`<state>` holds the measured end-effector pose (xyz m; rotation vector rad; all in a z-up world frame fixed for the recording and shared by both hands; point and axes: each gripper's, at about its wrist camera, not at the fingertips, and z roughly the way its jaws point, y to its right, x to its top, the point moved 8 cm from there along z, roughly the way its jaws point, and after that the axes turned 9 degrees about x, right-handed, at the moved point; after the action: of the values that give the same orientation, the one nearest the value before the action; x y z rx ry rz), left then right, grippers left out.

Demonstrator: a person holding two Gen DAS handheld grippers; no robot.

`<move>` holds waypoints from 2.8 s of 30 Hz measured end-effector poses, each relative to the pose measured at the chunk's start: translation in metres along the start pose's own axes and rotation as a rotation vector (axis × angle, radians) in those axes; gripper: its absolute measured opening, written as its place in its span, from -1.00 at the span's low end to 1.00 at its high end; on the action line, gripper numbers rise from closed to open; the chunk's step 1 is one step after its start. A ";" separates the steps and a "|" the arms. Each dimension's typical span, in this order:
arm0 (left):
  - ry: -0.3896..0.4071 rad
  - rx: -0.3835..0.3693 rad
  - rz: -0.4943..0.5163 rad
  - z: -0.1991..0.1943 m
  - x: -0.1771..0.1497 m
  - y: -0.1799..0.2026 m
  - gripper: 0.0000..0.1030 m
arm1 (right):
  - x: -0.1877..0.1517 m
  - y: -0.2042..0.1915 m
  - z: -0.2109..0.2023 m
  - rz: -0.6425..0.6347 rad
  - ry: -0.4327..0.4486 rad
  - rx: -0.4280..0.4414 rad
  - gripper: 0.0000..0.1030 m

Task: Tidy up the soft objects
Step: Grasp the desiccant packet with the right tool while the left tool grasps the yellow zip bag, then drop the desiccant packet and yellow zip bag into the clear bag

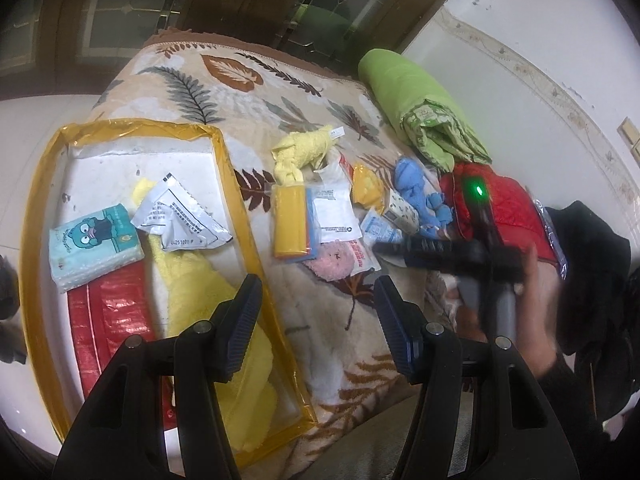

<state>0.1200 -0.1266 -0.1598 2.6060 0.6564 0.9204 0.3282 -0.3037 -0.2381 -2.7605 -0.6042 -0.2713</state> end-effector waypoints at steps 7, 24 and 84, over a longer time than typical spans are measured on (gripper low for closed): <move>-0.011 -0.017 -0.006 0.002 0.000 0.002 0.13 | 0.025 -0.004 -0.033 -0.042 0.121 -0.017 0.25; -0.074 0.064 0.000 0.015 -0.007 -0.006 0.13 | -0.025 0.021 -0.042 0.021 0.043 -0.094 -0.54; -0.237 0.203 -0.277 -0.013 -0.046 -0.138 -0.30 | -0.081 -0.247 0.033 -0.256 -0.045 0.206 -0.30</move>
<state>0.0356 -0.0308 -0.2316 2.6467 1.0565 0.4753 0.1531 -0.1098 -0.2267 -2.4977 -0.9437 -0.1902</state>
